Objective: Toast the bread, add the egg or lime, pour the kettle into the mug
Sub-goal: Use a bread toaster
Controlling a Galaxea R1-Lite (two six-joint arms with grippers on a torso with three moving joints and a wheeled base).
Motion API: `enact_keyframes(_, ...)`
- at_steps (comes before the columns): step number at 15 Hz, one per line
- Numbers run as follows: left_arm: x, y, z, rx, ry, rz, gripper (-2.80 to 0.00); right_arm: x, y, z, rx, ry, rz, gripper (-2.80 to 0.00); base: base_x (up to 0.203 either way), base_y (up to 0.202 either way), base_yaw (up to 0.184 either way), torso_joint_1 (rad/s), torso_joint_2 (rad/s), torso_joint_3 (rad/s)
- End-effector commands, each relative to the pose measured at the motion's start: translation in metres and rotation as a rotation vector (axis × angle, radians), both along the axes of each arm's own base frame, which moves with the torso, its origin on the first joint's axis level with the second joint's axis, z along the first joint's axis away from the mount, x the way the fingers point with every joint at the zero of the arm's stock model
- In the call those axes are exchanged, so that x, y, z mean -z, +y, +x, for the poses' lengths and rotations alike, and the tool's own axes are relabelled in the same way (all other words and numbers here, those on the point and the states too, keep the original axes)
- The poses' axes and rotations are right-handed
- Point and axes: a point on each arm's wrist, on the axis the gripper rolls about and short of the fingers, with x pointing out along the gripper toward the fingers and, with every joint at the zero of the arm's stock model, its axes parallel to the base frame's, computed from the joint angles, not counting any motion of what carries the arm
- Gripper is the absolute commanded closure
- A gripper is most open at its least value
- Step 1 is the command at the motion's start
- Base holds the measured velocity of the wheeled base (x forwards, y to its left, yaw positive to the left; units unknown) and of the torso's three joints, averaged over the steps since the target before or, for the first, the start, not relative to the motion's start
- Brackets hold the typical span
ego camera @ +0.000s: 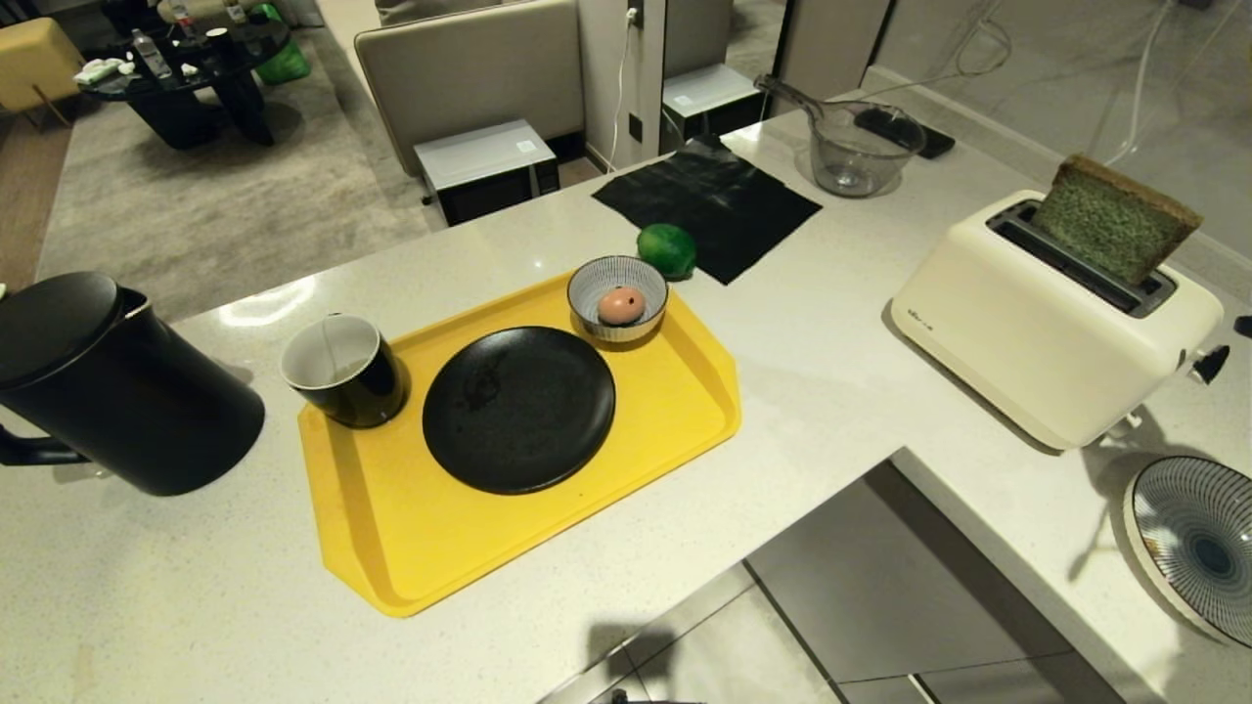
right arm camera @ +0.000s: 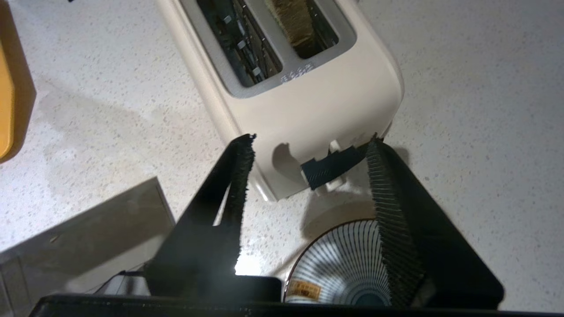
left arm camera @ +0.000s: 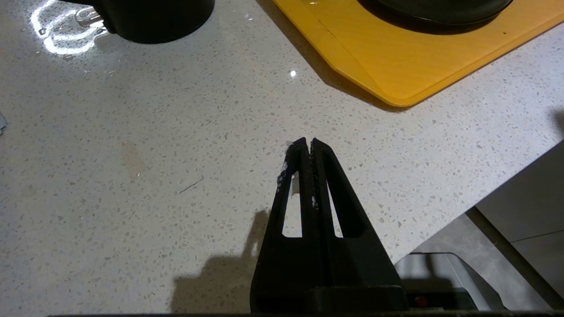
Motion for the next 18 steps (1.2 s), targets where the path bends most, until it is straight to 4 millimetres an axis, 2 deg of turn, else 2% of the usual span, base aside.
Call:
enact_keyframes(1,0.000,0.000,0.000,0.000,0.000,0.000,0.00,0.012,-0.014,0.011,0.012,-0.022,-0.004,0.00,0.000,0.000,0.000,0.000,0.00,0.000)
enact_keyframes(5,0.000,0.000,0.000,-0.001,0.001,0.000,0.00,0.039,-0.045,0.028,-0.051,-0.190,-0.098,0.00,0.000,0.000,0.000,0.000,0.00,0.000)
enact_keyframes(8,0.000,0.000,0.000,0.000,0.001,0.000,0.00,0.062,-0.055,0.025,-0.145,-0.165,-0.058,0.00,0.000,0.000,0.000,0.000,0.00,0.000)
enact_keyframes(10,0.000,0.000,0.000,0.000,-0.001,0.000,0.00,0.073,-0.059,0.029,-0.159,-0.149,-0.051,0.00,0.000,0.000,0.000,0.000,0.00,0.000)
enact_keyframes(13,0.000,0.000,0.000,-0.001,0.002,0.000,0.00,0.082,-0.059,0.031,-0.221,-0.150,-0.038,0.00,0.000,0.000,0.000,0.000,0.00,0.000)
enact_keyframes(18,0.000,0.000,0.000,-0.001,0.001,0.000,0.00,0.076,-0.060,0.033,-0.229,-0.169,-0.056,0.00,0.000,0.000,0.000,0.000,0.00,0.000)
